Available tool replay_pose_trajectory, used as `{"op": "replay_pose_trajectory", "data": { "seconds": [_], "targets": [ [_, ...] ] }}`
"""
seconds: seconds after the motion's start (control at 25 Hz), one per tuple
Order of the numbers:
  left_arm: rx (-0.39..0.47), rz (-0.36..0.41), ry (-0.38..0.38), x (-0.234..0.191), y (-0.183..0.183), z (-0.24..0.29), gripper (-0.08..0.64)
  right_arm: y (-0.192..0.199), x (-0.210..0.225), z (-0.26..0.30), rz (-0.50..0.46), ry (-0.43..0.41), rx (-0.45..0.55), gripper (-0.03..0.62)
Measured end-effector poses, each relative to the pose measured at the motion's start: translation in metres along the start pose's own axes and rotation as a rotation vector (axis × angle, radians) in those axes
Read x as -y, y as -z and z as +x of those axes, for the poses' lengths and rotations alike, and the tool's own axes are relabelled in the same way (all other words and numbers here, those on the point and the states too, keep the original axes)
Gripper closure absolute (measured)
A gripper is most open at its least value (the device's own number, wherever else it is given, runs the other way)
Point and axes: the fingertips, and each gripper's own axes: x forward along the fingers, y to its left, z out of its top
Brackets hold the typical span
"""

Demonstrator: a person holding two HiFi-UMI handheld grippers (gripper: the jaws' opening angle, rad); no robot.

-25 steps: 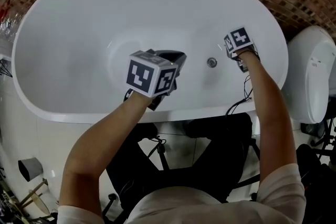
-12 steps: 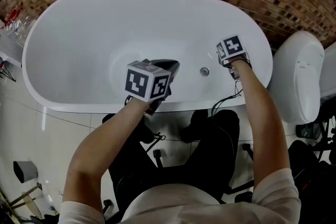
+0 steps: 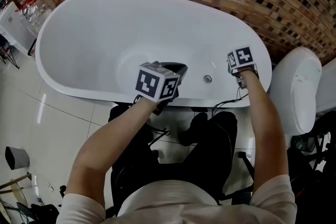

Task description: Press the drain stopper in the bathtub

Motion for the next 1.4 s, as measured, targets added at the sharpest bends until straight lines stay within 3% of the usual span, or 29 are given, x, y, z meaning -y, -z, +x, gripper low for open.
{"op": "replay_pose_trajectory", "data": {
  "seconds": [0.48,0.8,1.04,1.4],
  "targets": [
    [0.065,-0.017,0.003,0.020,-0.001,-0.034,0.555,0.004,-0.020,-0.052,0.018,0.003,0.135,0.577],
    [0.113,0.031,-0.017,0.032,-0.001,-0.055,0.555,0.008,-0.027,-0.083,0.029,0.033,0.203,0.577],
    [0.148,0.082,-0.022,0.046,0.000,-0.075,0.555,0.005,-0.055,-0.112,0.012,-0.002,0.292,0.577],
    [0.191,0.054,-0.017,0.056,0.007,-0.095,0.555,0.008,-0.085,-0.144,-0.021,-0.029,0.398,0.577]
  ]
}}
